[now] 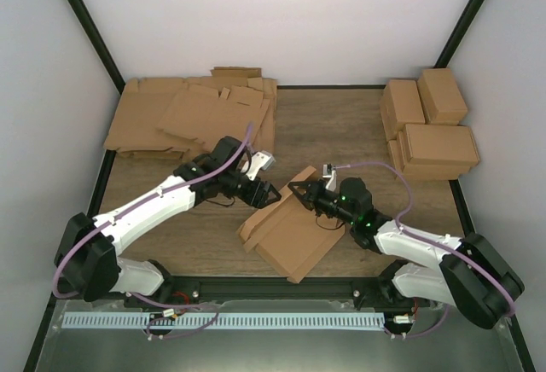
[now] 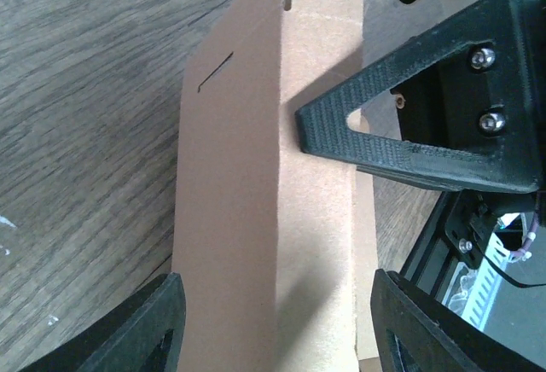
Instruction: Fold the paper box
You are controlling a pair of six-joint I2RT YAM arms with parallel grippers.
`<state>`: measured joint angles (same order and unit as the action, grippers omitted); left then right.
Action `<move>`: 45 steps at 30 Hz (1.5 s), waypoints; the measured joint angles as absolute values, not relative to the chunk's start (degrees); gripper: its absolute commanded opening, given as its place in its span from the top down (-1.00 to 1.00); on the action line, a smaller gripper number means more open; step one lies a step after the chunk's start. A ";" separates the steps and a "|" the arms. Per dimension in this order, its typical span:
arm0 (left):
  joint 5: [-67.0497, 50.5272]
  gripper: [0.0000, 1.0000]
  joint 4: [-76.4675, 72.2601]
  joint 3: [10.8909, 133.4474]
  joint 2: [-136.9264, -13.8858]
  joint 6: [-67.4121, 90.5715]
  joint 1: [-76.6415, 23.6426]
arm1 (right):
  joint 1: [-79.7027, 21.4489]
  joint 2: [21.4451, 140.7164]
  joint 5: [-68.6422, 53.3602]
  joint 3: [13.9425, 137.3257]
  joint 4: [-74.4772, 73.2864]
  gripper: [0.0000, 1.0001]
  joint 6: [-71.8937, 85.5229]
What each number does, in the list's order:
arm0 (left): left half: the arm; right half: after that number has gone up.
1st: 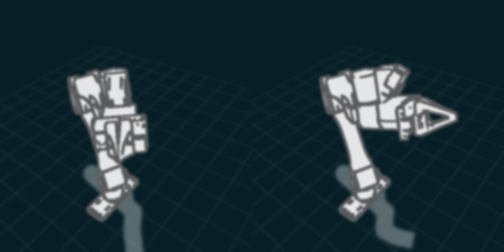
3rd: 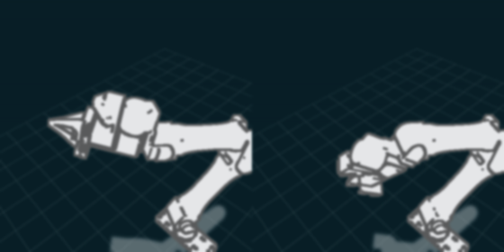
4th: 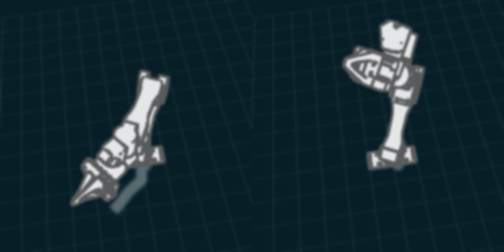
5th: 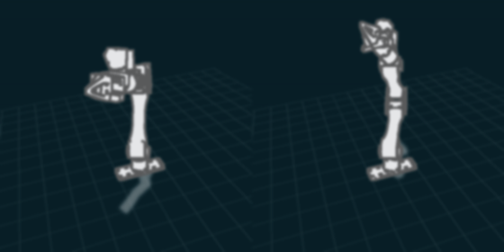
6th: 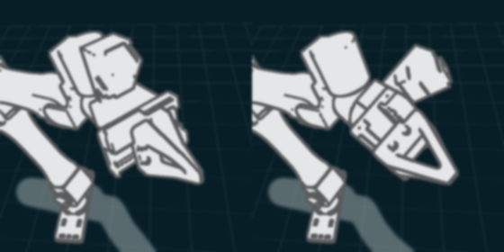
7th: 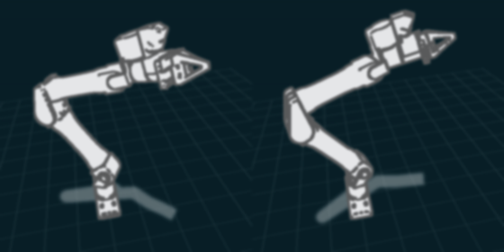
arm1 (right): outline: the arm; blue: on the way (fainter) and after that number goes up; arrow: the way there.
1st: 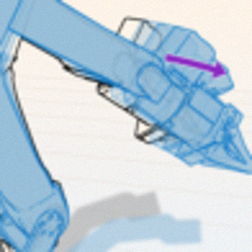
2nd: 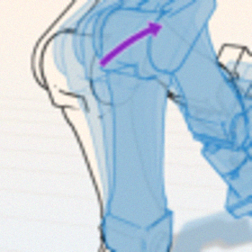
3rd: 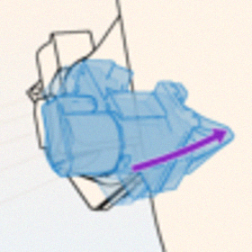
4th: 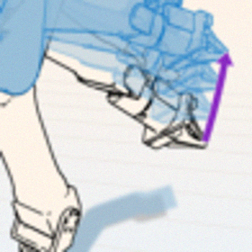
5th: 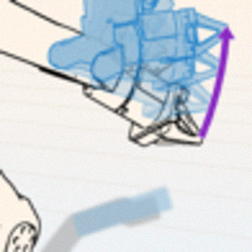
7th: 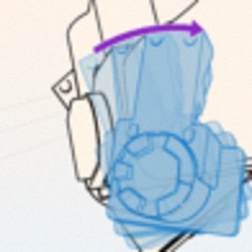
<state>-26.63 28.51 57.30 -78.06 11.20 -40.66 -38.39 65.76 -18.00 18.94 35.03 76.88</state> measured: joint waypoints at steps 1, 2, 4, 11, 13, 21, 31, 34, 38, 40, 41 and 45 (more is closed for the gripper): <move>-26.81 -0.24 28.45 57.30 -78.11 11.20 -40.71 | -38.39 65.69 -17.96 18.94 34.85 0.97 76.84; -27.11 -0.24 28.34 57.30 -78.11 11.20 -40.80 | -38.39 65.63 -17.82 18.94 34.74 0.97 76.71; -27.35 -0.24 28.12 57.30 -78.11 11.18 -40.93 | -38.39 65.63 -17.76 18.94 34.68 0.97 76.51; -27.55 -0.24 27.46 57.12 -78.11 11.49 -40.93 | -38.37 66.24 -17.72 18.94 34.59 0.96 75.81; -27.97 -0.23 26.37 56.49 -78.06 11.92 -40.91 | -38.37 66.89 -17.74 18.94 34.68 0.96 75.68; -30.22 -0.23 24.64 55.37 -78.11 13.32 -40.49 | -38.37 68.86 -17.76 18.94 35.18 0.92 75.42; -32.12 -0.18 23.03 55.02 -79.29 14.83 -37.89 | -38.37 70.22 -17.82 19.75 34.92 0.91 73.47; -33.23 -0.18 22.70 54.33 -79.50 14.94 -37.28 | -38.37 70.59 -17.82 20.16 34.70 0.90 72.79; -34.68 -0.12 22.44 54.19 -79.94 14.92 -36.99 | -38.37 71.13 -17.87 21.15 33.71 0.88 71.90; -35.22 0.00 22.35 54.19 -80.44 14.79 -36.99 | -38.37 71.61 -17.87 21.78 33.19 0.87 71.35; -35.31 0.06 22.35 54.19 -80.73 14.76 -36.99 | -38.37 71.79 -17.87 21.98 32.95 0.87 71.20; -35.46 0.35 22.37 54.19 -82.06 14.55 -36.84 | -38.37 72.47 -18.00 22.74 32.32 0.86 70.30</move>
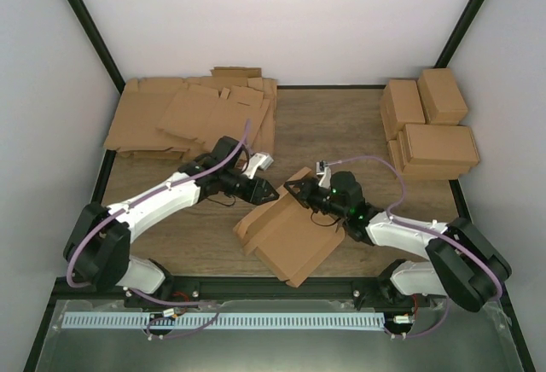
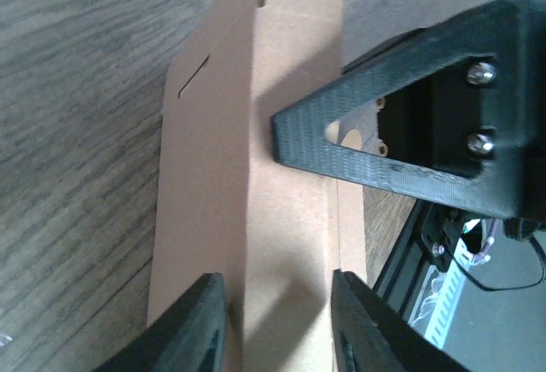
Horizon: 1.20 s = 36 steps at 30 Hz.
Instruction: Fold the paper box
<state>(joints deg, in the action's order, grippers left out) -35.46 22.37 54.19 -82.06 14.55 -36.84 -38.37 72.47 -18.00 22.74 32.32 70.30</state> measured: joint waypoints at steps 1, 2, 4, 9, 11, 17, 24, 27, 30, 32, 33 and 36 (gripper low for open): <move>-35.42 0.41 22.37 54.19 -82.54 14.37 -36.82 | -38.37 72.64 -18.02 22.87 32.29 0.86 70.11; -35.38 0.45 22.37 54.19 -83.02 14.24 -36.77 | -38.37 72.77 -18.02 22.90 32.27 0.86 70.02; -35.51 0.50 22.17 54.19 -83.92 14.09 -36.67 | -38.37 72.86 -18.00 22.90 31.99 0.86 69.84; -35.62 0.57 22.00 54.19 -83.99 13.52 -36.49 | -38.37 72.86 -17.98 22.87 31.83 0.82 69.30; -35.68 0.61 22.00 54.19 -83.96 13.43 -36.47 | -38.35 72.58 -17.96 22.81 31.55 0.80 68.99; -35.59 0.58 22.24 54.19 -83.88 13.28 -37.43 | -38.35 70.32 -17.61 21.47 30.35 0.75 67.90; -32.82 0.55 23.14 54.19 -82.32 13.32 -40.80 | -38.37 64.99 -16.69 18.48 28.45 0.68 66.85; -32.14 0.56 23.24 54.19 -82.24 13.37 -41.47 | -38.37 63.64 -16.38 17.85 27.51 0.64 66.52; -31.64 0.54 23.31 54.22 -82.24 13.50 -41.74 | -38.37 62.72 -16.12 17.76 26.13 0.56 66.02; -31.07 0.51 23.38 54.19 -82.24 13.76 -41.74 | -38.37 61.95 -15.66 17.76 24.80 0.43 65.25; -30.94 0.51 23.40 54.19 -82.24 13.76 -41.76 | -38.37 61.58 -15.38 17.72 24.27 0.34 65.10; -30.28 0.50 23.42 54.19 -82.24 14.20 -41.74 | -38.37 59.55 -14.31 17.54 21.21 0.13 63.77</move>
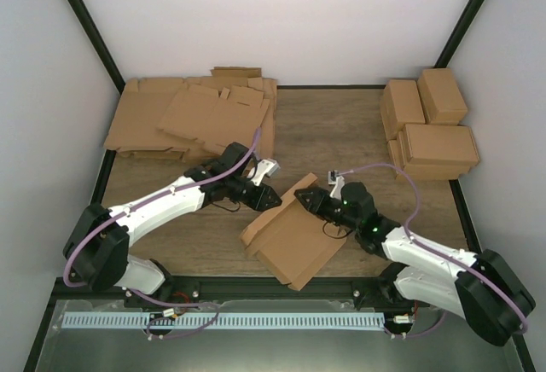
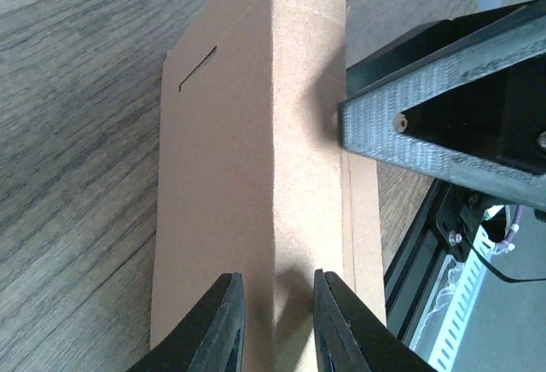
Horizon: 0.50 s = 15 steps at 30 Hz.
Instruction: Fold the paper box
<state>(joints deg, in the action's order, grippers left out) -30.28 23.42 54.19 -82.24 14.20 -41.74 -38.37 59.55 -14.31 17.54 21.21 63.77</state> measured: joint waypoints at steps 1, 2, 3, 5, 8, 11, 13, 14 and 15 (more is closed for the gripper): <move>-30.13 0.50 23.46 54.19 -82.24 14.31 -41.74 | -38.37 58.72 -13.80 17.47 20.16 0.10 63.26; -30.02 0.50 23.49 54.19 -82.24 14.35 -41.74 | -38.37 57.82 -13.41 17.47 19.05 0.05 62.74; -29.93 0.50 23.51 54.19 -82.24 14.37 -41.74 | -38.37 56.90 -12.91 17.47 18.04 0.02 62.19; -29.76 0.49 23.57 54.22 -82.24 14.41 -41.74 | -38.37 54.85 -11.92 17.52 15.55 -0.04 60.49; -29.58 0.46 23.68 54.24 -82.24 14.52 -41.74 | -38.37 52.40 -10.17 18.39 10.68 -0.06 56.90; -29.32 0.43 23.92 54.37 -82.21 14.61 -41.74 | -38.37 51.70 -8.40 19.92 5.93 -0.07 53.56; -28.99 0.43 24.36 54.61 -82.21 14.61 -41.74 | -38.37 51.99 -7.22 20.88 3.03 -0.07 51.72; -28.84 0.43 24.60 54.78 -82.21 14.59 -41.74 | -38.37 52.14 -6.76 20.99 2.07 -0.06 50.94; -28.71 0.42 24.80 54.98 -82.21 14.59 -41.74 | -38.37 52.23 -6.44 20.97 1.17 -0.06 50.39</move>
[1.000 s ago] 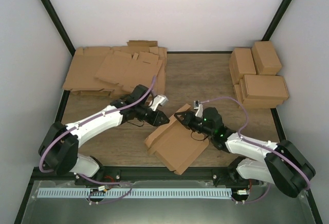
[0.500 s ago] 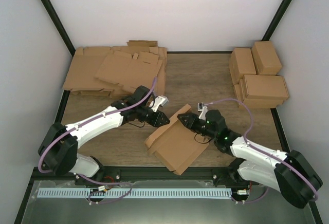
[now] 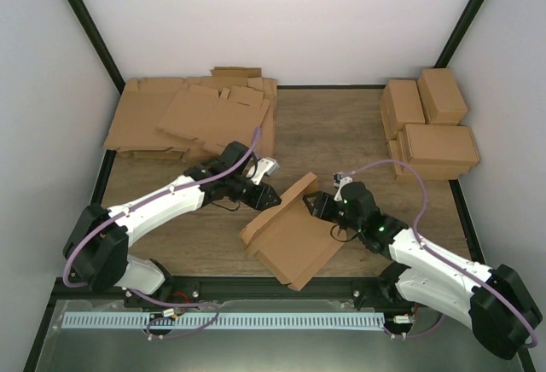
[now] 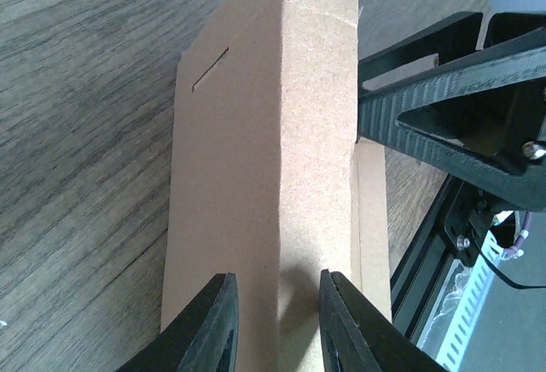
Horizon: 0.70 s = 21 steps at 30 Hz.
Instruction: Fold the paper box
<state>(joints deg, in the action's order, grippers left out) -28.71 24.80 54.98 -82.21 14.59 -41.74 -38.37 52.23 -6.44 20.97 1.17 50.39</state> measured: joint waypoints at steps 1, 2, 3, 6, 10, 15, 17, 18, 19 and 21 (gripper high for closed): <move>-28.64 0.42 24.91 55.11 -82.21 14.59 -41.74 | -38.37 52.34 -6.17 20.82 0.45 -0.06 50.02; -28.56 0.42 25.06 55.20 -82.21 14.59 -41.74 | -38.37 52.45 -6.04 20.58 0.10 -0.05 49.89; -28.56 0.41 25.19 55.22 -82.21 14.59 -41.74 | -38.37 52.49 -5.93 20.12 0.14 -0.05 49.80; -28.49 0.35 25.36 55.22 -82.21 14.63 -41.74 | -38.24 52.93 -5.96 18.00 0.43 0.00 49.80; -28.32 0.28 25.50 55.29 -82.11 14.79 -41.74 | -35.48 55.81 -7.68 15.16 1.13 0.13 49.60; -28.12 0.25 25.85 55.29 -81.47 14.81 -41.74 | -29.30 59.31 -11.77 13.23 3.51 0.50 48.45; -28.12 0.25 25.87 55.29 -81.43 14.81 -41.74 | -27.44 60.05 -13.37 12.67 4.64 0.64 48.14; -28.12 0.25 25.91 55.29 -81.43 14.81 -41.74 | -26.76 60.34 -14.02 12.43 5.30 0.69 47.88; -28.12 0.24 25.93 55.29 -81.43 14.83 -41.74 | -26.22 60.51 -14.50 12.14 5.78 0.73 47.44; -28.14 0.24 25.98 55.29 -81.43 14.83 -41.74 | -25.15 60.84 -15.51 11.57 6.63 0.81 47.20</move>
